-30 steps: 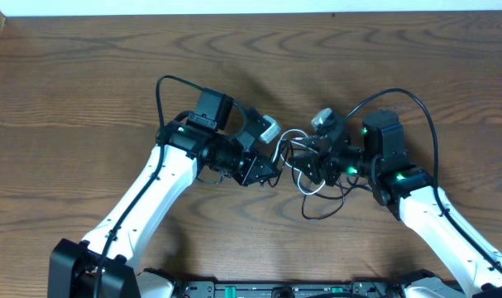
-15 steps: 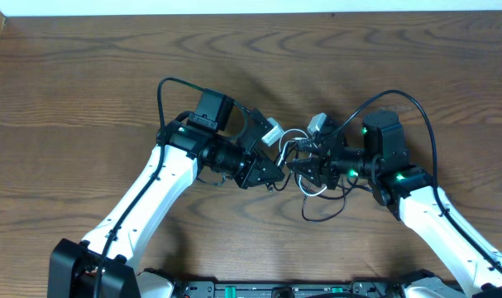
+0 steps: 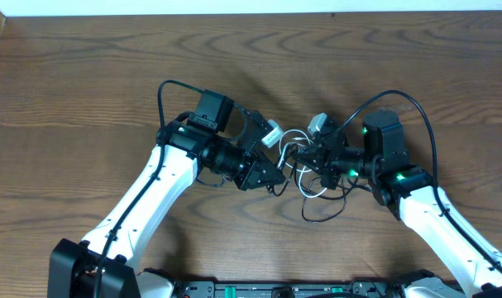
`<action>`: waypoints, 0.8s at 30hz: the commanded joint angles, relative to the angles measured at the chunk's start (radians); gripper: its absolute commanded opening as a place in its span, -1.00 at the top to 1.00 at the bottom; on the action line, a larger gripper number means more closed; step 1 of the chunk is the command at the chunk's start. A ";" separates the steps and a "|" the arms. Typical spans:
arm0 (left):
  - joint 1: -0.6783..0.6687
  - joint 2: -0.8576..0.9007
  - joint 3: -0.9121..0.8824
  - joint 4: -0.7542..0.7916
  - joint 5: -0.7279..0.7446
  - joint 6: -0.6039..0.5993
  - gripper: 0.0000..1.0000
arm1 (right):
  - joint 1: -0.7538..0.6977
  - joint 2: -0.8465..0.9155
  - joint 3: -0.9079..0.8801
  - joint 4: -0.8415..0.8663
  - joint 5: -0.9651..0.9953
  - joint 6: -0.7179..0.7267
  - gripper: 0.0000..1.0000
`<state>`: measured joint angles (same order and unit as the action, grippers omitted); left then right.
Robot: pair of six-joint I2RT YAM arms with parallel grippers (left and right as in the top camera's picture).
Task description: Untangle cables
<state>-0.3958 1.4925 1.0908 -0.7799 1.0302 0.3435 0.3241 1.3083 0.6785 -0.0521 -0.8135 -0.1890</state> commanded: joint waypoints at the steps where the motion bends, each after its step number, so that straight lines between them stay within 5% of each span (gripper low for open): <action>1: -0.001 0.003 0.010 -0.002 0.005 0.018 0.40 | 0.005 0.001 0.007 -0.026 0.118 0.051 0.98; 3: -0.001 0.003 0.010 -0.005 0.005 0.018 0.22 | 0.005 0.001 0.007 -0.051 0.227 0.107 0.98; 7: -0.001 0.003 0.010 -0.005 0.005 0.018 0.21 | 0.005 0.001 0.007 -0.084 0.368 0.188 0.98; 24: -0.001 0.003 0.010 -0.004 -0.215 -0.022 0.22 | 0.005 0.001 0.007 -0.079 0.327 0.204 0.98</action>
<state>-0.3958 1.4925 1.0908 -0.7818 0.9188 0.3401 0.3256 1.3083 0.6785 -0.1337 -0.4717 -0.0029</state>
